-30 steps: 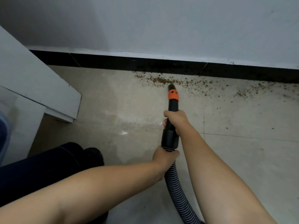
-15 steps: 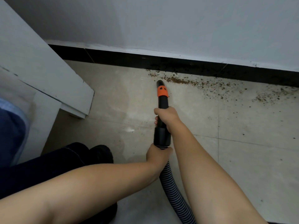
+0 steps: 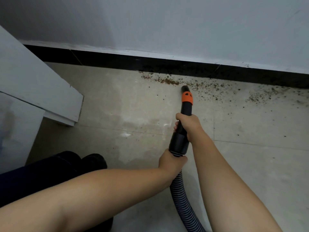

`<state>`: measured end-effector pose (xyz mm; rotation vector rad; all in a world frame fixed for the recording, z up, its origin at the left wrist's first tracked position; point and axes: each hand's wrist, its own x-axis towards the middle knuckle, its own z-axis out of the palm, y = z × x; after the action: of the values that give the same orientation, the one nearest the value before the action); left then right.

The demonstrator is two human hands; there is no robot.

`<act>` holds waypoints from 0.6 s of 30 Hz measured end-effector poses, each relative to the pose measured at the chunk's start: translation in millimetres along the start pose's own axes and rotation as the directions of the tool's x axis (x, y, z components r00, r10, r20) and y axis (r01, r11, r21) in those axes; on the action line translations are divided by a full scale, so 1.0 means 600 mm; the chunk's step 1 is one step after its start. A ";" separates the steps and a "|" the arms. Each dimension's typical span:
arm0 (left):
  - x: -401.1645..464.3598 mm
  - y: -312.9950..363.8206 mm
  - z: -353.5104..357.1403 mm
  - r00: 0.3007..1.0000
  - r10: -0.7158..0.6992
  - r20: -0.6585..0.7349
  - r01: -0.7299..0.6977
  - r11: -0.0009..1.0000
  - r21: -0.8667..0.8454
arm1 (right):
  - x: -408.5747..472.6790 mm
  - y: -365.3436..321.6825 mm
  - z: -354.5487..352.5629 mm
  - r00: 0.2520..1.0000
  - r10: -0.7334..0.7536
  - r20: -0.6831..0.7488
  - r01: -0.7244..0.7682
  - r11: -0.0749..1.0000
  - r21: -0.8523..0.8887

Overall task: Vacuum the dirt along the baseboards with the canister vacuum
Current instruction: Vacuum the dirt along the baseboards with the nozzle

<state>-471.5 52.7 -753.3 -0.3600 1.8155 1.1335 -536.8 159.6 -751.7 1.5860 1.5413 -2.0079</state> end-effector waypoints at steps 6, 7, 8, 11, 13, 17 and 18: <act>-0.020 -0.005 0.002 0.999 -0.035 0.009 0.036 0.996 -0.076 | -0.014 0.000 0.003 0.997 -0.002 0.071 0.006 0.998 -0.063; -0.026 -0.012 0.003 0.999 -0.045 0.015 0.046 0.995 -0.091 | -0.019 0.004 0.005 0.995 0.007 0.097 0.003 0.995 -0.102; -0.033 -0.019 0.004 0.998 -0.055 0.020 0.057 0.992 -0.109 | -0.025 0.008 0.008 0.993 0.018 0.121 -0.001 0.990 -0.141; -0.053 -0.038 0.011 0.996 -0.080 0.034 0.085 0.983 -0.164 | -0.040 0.023 0.009 0.986 0.043 0.164 -0.006 0.977 -0.215; -0.059 -0.047 0.018 0.995 -0.085 0.052 0.093 0.979 -0.181 | -0.045 0.029 0.002 0.984 0.049 0.169 -0.009 0.973 -0.229; -0.067 -0.050 0.030 0.992 -0.090 0.086 0.106 0.972 -0.209 | -0.050 0.031 -0.014 0.982 0.055 0.178 -0.007 0.965 -0.261; -0.068 -0.050 0.031 0.992 -0.094 0.085 0.110 0.971 -0.213 | -0.051 0.030 -0.013 0.980 0.061 0.190 -0.006 0.962 -0.273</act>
<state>-420.2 43.4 -738.8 -0.5261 1.5931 1.2599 -506.9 144.0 -737.8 1.2612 1.6179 -1.7817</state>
